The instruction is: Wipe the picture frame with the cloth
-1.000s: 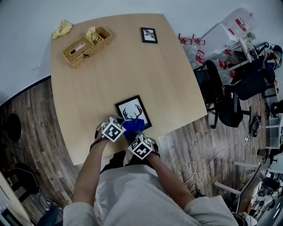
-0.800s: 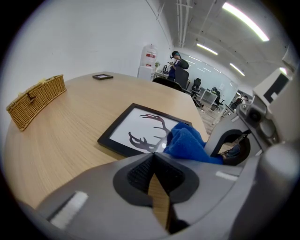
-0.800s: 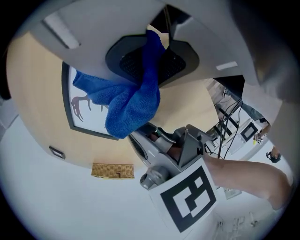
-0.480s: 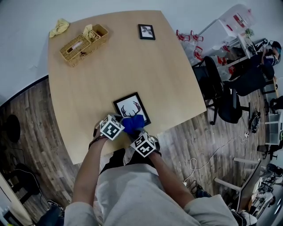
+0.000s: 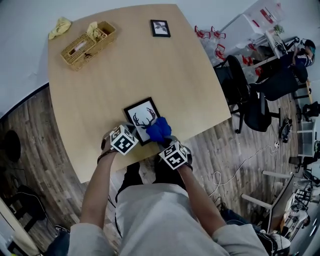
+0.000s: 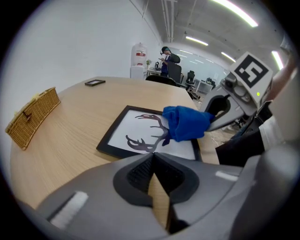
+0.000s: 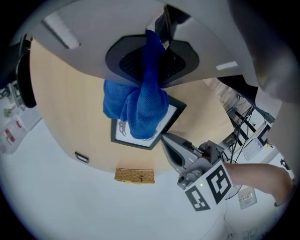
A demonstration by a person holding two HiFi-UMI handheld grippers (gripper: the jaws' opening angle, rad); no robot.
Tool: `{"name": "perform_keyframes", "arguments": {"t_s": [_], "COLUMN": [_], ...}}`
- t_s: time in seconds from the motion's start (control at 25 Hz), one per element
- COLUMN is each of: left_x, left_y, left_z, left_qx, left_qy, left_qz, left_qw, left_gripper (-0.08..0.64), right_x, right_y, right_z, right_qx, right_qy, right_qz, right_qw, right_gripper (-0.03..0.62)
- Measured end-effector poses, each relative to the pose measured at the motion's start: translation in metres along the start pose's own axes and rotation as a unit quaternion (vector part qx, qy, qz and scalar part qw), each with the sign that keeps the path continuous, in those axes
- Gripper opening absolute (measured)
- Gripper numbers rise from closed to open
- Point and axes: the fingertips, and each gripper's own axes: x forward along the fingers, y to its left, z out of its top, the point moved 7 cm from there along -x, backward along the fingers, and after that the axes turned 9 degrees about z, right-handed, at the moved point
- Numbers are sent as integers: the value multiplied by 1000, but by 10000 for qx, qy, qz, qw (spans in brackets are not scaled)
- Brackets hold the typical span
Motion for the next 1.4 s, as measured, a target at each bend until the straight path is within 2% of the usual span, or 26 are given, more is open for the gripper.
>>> {"name": "perform_keyframes", "arguments": {"t_s": [0.12, 0.28, 0.4, 0.56, 0.76, 0.88, 1.0, 1.08, 1.4], "left_x": [-2, -23, -40, -59, -79, -93, -105, -113, -135], "left_y": [0, -16, -31, -59, -103, -122, -146, -163, -214], "left_z": [3, 16, 25, 25, 23, 19, 14, 14, -1], "left_qx": [-67, -531, -941, -1569, -1992, -2326, -2762, -2878, -3044], "left_qy": [96, -92, -283, -349, -537, -768, -950, -1067, -1288], "left_qz": [209, 551, 902, 1313, 1770, 2087, 2252, 2320, 2588], "left_qw": [9997, 9970, 9911, 9782, 9623, 9468, 9295, 9230, 9076], "left_gripper": [52, 52, 52, 52, 52, 52, 52, 52, 52], "right_x": [-18, -57, -75, -90, -103, -111, -120, -125, -143], "right_y": [-10, -14, -18, -19, -8, -1, 5, 10, 28], "right_z": [-2, -2, -2, -8, -25, -35, -48, -56, -85], "right_qx": [192, 201, 186, 185, -27, 27, 147, 168, 112], "right_qy": [-200, -549, -881, -1263, -1494, -1712, -1909, -1982, -2357], "right_qz": [-26, -16, 42, 228, 455, 616, 813, 941, 1045], "right_qw": [9996, 9983, 9959, 9916, 9877, 9833, 9781, 9755, 9661], "right_gripper": [52, 52, 52, 52, 54, 54, 54, 54, 54]}}
